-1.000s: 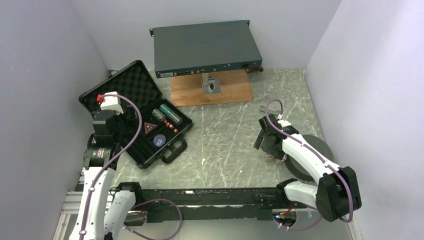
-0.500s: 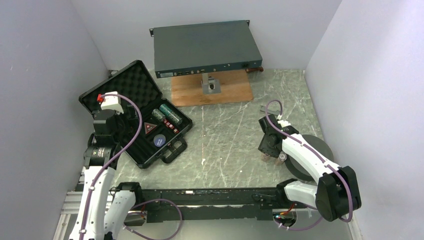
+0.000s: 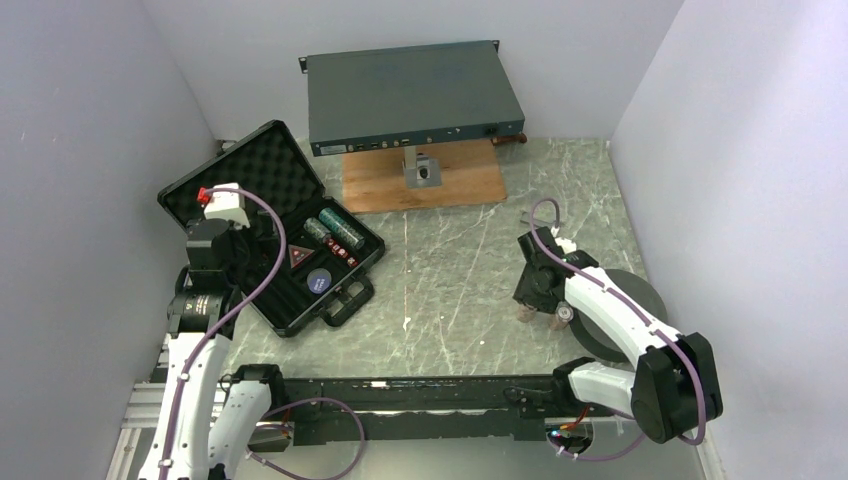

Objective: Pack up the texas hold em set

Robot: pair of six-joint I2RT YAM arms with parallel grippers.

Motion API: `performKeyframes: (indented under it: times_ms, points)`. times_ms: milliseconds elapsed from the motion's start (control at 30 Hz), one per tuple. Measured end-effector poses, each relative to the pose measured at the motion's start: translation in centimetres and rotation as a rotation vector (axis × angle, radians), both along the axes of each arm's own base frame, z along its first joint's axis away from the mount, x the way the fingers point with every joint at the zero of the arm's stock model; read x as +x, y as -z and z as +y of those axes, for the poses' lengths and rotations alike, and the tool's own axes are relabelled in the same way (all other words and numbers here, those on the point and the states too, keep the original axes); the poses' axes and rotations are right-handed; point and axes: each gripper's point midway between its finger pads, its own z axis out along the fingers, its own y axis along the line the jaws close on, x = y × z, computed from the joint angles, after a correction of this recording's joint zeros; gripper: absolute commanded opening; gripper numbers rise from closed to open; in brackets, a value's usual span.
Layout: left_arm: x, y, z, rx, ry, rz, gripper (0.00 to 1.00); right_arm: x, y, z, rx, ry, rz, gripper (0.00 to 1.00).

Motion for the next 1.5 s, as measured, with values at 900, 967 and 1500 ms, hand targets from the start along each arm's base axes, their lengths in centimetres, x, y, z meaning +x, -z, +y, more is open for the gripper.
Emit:
performKeyframes:
  times_ms: [900,967,1500]
  points:
    - [-5.8,-1.0,-19.5,-0.118,1.1,-0.121,0.96,4.1,-9.9,17.7,0.613,-0.705,-0.197,0.0]
    - [-6.5,-0.7,-20.4,-0.122,1.157,-0.125,0.96,3.9,-11.2,19.1,0.645,-0.766,-0.223,0.0]
    - [-9.7,2.3,-24.8,-0.087,1.409,-0.185,0.88,0.7,-14.7,26.2,0.781,-1.034,-0.25,0.0]
